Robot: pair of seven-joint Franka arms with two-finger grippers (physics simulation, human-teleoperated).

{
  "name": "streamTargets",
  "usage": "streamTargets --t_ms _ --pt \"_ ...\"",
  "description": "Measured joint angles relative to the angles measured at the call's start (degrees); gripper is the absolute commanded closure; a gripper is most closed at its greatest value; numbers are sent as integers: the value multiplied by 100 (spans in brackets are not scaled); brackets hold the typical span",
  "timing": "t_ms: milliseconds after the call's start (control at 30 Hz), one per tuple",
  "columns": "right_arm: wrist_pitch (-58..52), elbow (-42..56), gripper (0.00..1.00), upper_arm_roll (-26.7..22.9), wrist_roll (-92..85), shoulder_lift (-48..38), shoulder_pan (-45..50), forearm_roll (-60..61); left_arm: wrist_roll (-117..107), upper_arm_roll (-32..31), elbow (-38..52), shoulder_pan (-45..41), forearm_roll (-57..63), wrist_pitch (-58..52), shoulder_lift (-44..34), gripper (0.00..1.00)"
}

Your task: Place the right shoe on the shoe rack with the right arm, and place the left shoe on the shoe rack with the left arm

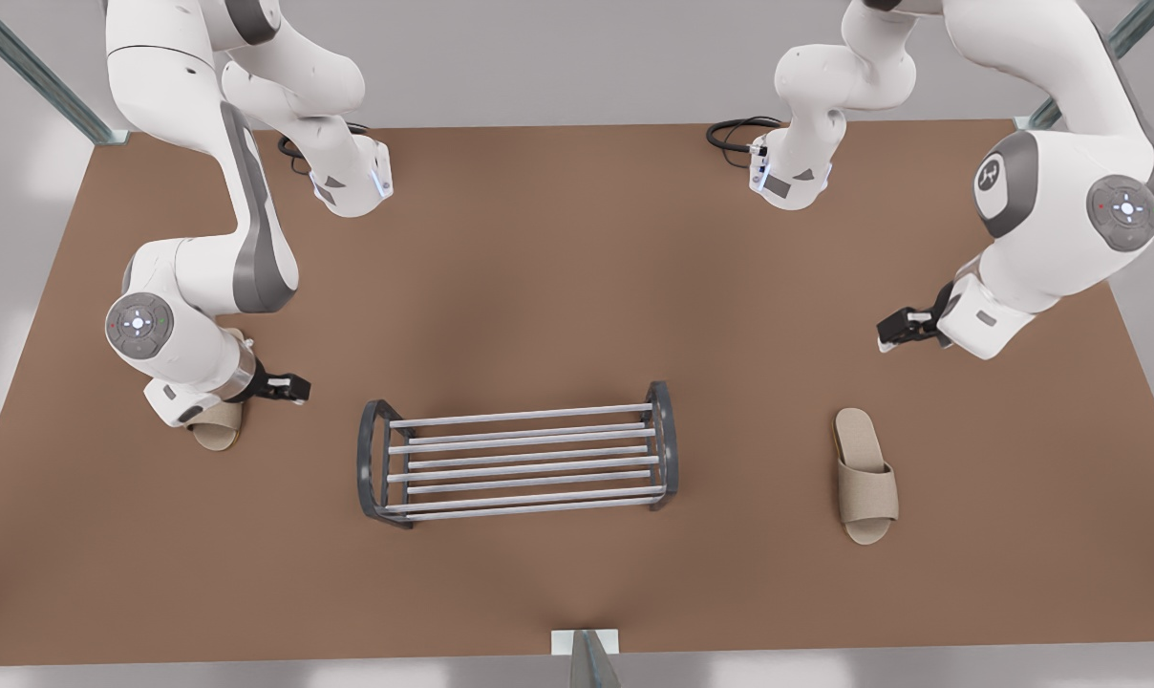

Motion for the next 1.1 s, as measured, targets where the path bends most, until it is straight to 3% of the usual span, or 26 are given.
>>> streamTargets --t_ms 133,267,367,433,500,633,767,1100 --pt "79 -303 0 -7 -12 255 -297 61 -7 10 28 -370 422 -175 62 0" --pt "602 -1905 0 -9 -145 -685 -543 -5 -432 -2 57 -3365 1771 -1498 883 0" --pt "1044 -2543 0 -1 -391 -986 -865 -24 -833 -8 5 -4415 2958 -2370 1889 0" --pt "1574 -2929 0 0 -620 -960 -1202 -29 -1056 21 -932 -4384 3897 -2426 1984 0" --pt "2078 -3018 0 -1 -851 -785 -1543 -25 -1274 209 -2221 -4282 4730 -1993 1611 0" --pt "2915 -3042 0 3 -1363 -412 -1861 2 -2339 1177 -3890 -4193 5667 170 1012 0" --pt "3412 -3176 0 24 -1963 -389 -2330 16 -4581 1373 -4285 -4234 6365 1852 1070 0" --pt "4850 -3583 0 113 -3654 -96 -3088 130 -11243 2385 -4933 -4205 10254 2887 1309 0"
